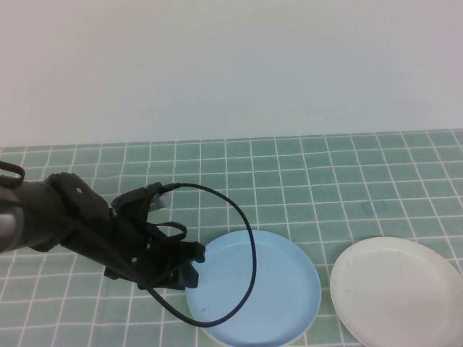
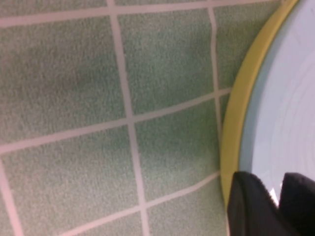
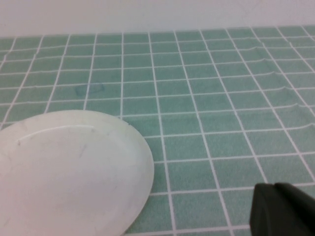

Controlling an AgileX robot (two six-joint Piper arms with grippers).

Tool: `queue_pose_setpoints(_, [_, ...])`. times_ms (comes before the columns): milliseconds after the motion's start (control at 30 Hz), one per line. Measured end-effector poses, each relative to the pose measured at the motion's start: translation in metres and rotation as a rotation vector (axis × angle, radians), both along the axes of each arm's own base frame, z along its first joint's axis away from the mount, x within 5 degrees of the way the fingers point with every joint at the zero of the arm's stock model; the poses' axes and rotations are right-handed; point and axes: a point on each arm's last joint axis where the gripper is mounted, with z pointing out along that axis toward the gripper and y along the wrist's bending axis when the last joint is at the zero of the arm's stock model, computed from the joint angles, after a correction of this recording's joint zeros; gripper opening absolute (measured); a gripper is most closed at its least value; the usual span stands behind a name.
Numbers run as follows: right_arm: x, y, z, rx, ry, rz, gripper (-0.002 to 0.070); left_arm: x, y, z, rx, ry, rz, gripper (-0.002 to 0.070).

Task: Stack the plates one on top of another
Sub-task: Place the blue plate on the yellow plate

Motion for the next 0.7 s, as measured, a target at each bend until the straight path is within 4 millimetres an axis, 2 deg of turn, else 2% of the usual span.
queue_pose_setpoints(100, [0.000, 0.000, 0.000, 0.000, 0.000, 0.000, -0.0002, 0.000, 0.000, 0.000, 0.000, 0.007, 0.002, 0.0209])
queue_pose_setpoints(233, [0.000, 0.000, 0.000, 0.000, 0.000, 0.000, -0.0002, 0.001, -0.001, 0.005, 0.004, 0.026, -0.017, 0.0210])
queue_pose_setpoints(300, [0.000, 0.000, 0.000, 0.000, 0.000, 0.000, -0.0002, 0.003, -0.003, 0.010, 0.003, 0.046, -0.023, 0.0179])
queue_pose_setpoints(400, [0.000, 0.000, 0.000, 0.000, 0.000, 0.000, -0.0002, 0.008, -0.003, 0.021, 0.026, 0.057, -0.024, 0.0062])
queue_pose_setpoints(433, [0.000, 0.000, 0.000, 0.000, 0.000, 0.000, -0.0002, 0.011, -0.003, 0.027, 0.033, 0.050, -0.028, 0.0009])
queue_pose_setpoints(467, [0.000, 0.000, 0.000, 0.000, 0.000, 0.000, -0.0002, 0.012, -0.003, 0.033, 0.037, 0.037, -0.034, 0.0000])
queue_pose_setpoints(600, [0.000, 0.000, 0.000, 0.000, 0.000, 0.000, -0.0002, 0.011, -0.002, 0.066, 0.012, -0.044, -0.017, 0.0000])
queue_pose_setpoints(700, [0.000, 0.000, 0.000, 0.000, 0.000, 0.000, -0.0002, 0.000, -0.003, 0.096, -0.033, -0.118, 0.003, 0.0000])
